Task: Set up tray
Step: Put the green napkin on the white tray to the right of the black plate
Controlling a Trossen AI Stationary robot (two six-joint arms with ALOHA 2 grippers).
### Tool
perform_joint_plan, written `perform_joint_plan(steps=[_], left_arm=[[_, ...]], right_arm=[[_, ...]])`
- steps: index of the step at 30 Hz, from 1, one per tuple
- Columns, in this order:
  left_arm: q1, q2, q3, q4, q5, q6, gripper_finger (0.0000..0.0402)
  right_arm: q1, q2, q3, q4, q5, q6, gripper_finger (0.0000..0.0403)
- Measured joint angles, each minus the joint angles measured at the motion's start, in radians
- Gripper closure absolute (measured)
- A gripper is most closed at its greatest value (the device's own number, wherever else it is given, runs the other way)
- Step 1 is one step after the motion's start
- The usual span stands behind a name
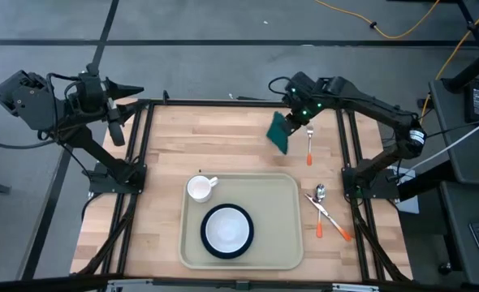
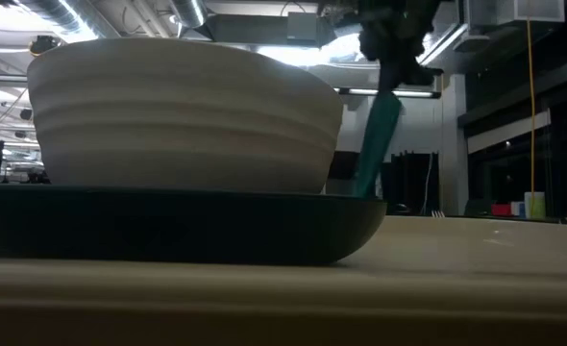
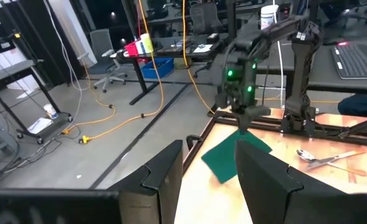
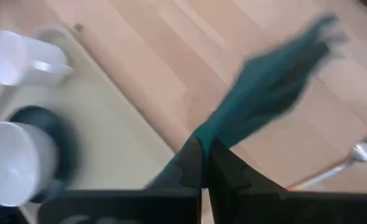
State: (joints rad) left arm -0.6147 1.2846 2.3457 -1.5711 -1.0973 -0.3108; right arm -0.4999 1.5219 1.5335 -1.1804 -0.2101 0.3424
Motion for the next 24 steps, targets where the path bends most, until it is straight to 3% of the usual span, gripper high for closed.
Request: perform_joint_plan(steps=[9, 12, 18, 24], left_arm=[[0.000, 0.000, 0.000, 0.000, 0.100, 0.057, 0.0261], [0.000, 0.000, 0.000, 0.000, 0.134, 0.071, 0.0261], [0.000, -0.013, -0.001, 0.000, 0.182, 0.106, 0.0261], [0.000, -0.025, -0.001, 0.000, 0.184, 0.119, 0.0261]], right_arm=[[0.141, -0.004, 0.134, -0.082, 0.002, 0.155, 0.0395], [0.219, -0.030, 0.136, -0.050, 0.049, 0.234, 0.0395], [0.414, -0.124, 0.136, -0.013, 0.329, 0.497, 0.0395], [0.652, -0.171, 0.132, 0.008, 0.675, 0.819, 0.0395]])
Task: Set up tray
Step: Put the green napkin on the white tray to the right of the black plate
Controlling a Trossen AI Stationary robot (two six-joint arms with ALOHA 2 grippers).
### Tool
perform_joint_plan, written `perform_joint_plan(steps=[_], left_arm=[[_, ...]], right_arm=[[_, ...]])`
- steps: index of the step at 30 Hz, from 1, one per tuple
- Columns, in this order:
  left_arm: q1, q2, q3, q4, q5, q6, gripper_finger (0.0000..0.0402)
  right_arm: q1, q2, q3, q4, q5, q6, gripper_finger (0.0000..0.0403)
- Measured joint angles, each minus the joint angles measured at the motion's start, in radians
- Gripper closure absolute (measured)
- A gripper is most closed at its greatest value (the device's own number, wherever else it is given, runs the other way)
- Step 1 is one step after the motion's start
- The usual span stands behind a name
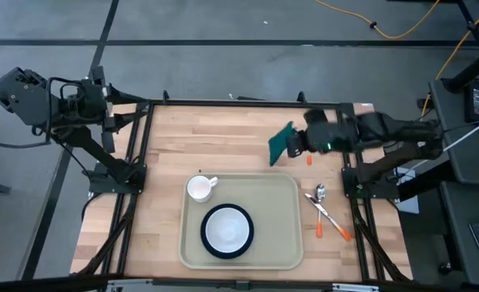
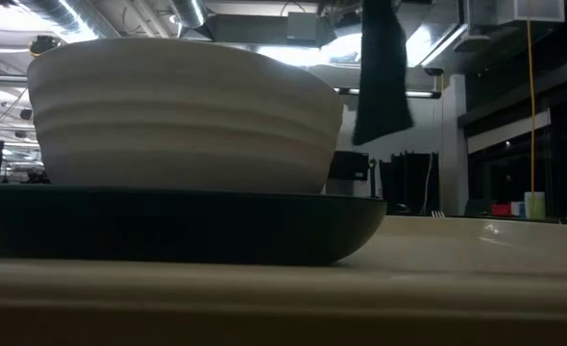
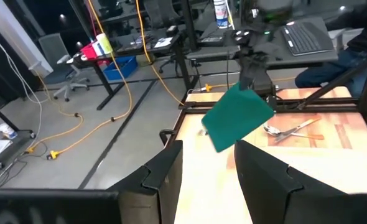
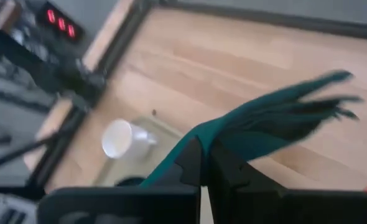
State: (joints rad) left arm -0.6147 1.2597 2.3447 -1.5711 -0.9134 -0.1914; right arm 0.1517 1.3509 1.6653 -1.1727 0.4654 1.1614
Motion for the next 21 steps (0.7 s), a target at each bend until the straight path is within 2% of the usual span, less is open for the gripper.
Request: perform_joint_plan(steps=[3, 6, 14, 21], left_arm=[[0.000, -0.007, 0.000, 0.000, 0.000, 0.026, 0.0261], [0.000, -0.011, 0.000, 0.000, -0.002, 0.044, 0.0261], [0.000, -0.029, 0.000, 0.000, -0.001, 0.060, 0.0261], [0.000, -0.048, 0.000, 0.000, 0.018, 0.066, 0.0261]], right_arm=[[0.090, 0.028, 0.000, -0.003, 0.143, 0.112, 0.0395], [0.137, 0.082, -0.001, -0.027, 0.218, 0.202, 0.0395], [0.187, 0.236, -0.002, -0.089, 0.222, 0.364, 0.0395], [0.238, 0.320, -0.002, -0.073, 0.222, 0.488, 0.0395]])
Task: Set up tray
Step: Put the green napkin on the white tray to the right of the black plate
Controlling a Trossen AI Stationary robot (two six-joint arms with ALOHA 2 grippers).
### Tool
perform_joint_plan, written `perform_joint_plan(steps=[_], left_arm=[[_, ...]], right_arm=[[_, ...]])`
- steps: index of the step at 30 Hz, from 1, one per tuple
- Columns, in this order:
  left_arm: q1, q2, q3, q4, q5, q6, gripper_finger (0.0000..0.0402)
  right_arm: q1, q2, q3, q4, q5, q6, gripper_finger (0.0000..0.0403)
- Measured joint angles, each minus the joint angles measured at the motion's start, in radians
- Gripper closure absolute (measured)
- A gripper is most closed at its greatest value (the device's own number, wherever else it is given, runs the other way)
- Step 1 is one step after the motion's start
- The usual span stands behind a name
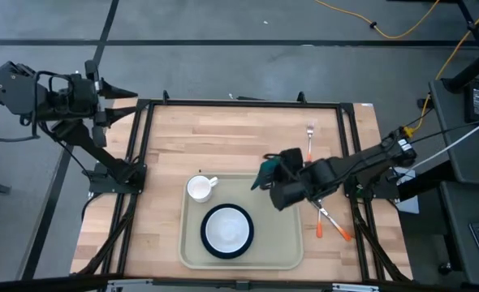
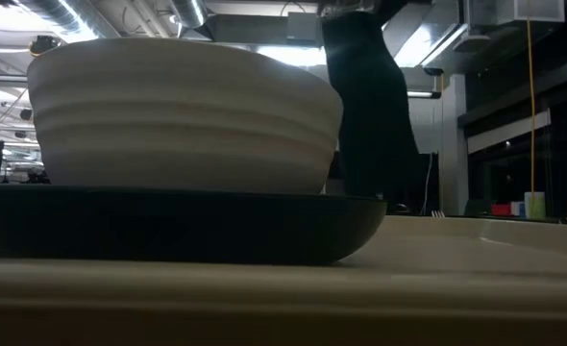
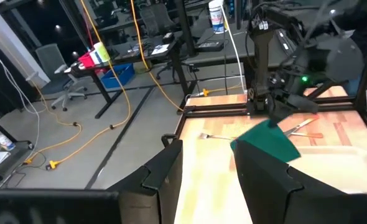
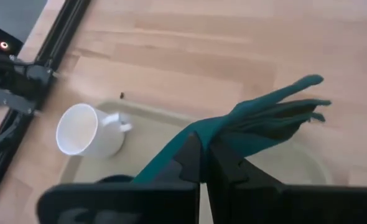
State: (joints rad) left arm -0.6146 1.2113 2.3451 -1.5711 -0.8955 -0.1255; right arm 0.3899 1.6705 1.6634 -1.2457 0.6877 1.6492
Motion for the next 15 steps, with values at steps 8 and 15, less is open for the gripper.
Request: perform_joint_plan(steps=[8, 15], left_arm=[[0.000, -0.022, 0.001, 0.000, 0.000, 0.008, 0.0261], [0.000, -0.026, 0.001, 0.000, 0.000, 0.008, 0.0261]], right_arm=[[0.080, 0.078, 0.000, -0.017, -0.001, 0.177, 0.0395], [0.147, 0.142, 0.000, -0.065, -0.042, 0.301, 0.0395]])
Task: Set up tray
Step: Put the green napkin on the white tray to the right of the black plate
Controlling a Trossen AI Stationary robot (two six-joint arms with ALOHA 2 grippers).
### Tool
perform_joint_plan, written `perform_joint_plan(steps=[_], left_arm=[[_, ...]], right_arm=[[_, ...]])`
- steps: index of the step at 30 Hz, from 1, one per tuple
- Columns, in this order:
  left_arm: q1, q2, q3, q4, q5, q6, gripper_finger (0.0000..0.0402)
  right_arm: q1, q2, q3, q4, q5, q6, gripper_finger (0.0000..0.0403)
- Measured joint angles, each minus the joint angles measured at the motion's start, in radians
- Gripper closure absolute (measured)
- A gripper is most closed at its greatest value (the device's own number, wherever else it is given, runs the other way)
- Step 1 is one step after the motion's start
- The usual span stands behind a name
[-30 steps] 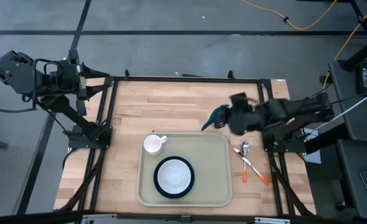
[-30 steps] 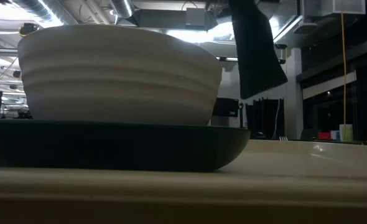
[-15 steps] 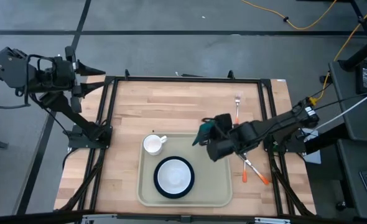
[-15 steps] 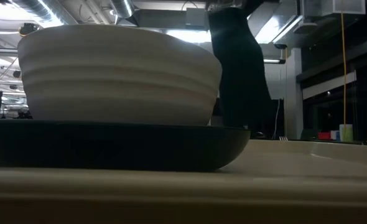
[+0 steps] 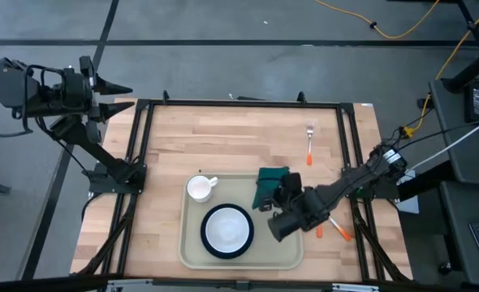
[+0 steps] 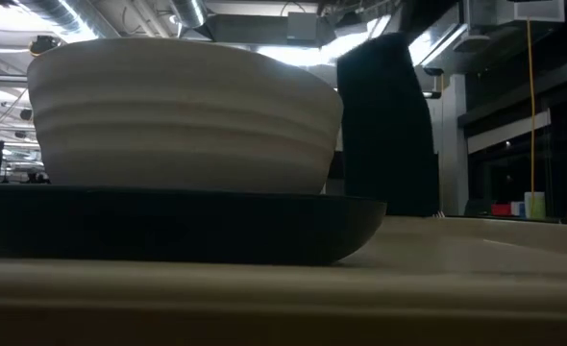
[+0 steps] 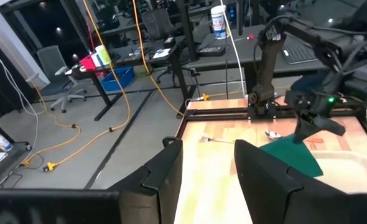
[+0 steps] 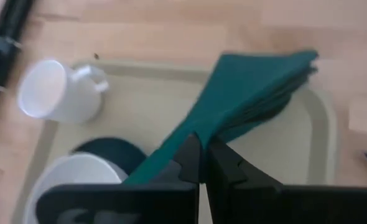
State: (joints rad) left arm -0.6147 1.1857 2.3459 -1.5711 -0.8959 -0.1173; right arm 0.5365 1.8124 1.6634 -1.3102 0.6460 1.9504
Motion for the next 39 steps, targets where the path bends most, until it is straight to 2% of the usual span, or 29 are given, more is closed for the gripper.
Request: perform_joint_plan(steps=[8, 20, 39], left_arm=[[0.000, 0.000, 0.000, 0.000, -0.005, -0.011, 0.0261], [0.000, 0.000, 0.000, 0.000, -0.009, -0.033, 0.0261], [0.000, 0.013, 0.000, 0.004, 0.001, -0.045, 0.0261]], right_arm=[[0.087, 0.083, 0.000, -0.011, -0.073, 0.105, 0.0395], [0.184, 0.188, -0.001, 0.082, -0.152, 0.139, 0.0395], [0.197, 0.331, -0.001, 0.249, -0.251, 0.141, 0.0395]])
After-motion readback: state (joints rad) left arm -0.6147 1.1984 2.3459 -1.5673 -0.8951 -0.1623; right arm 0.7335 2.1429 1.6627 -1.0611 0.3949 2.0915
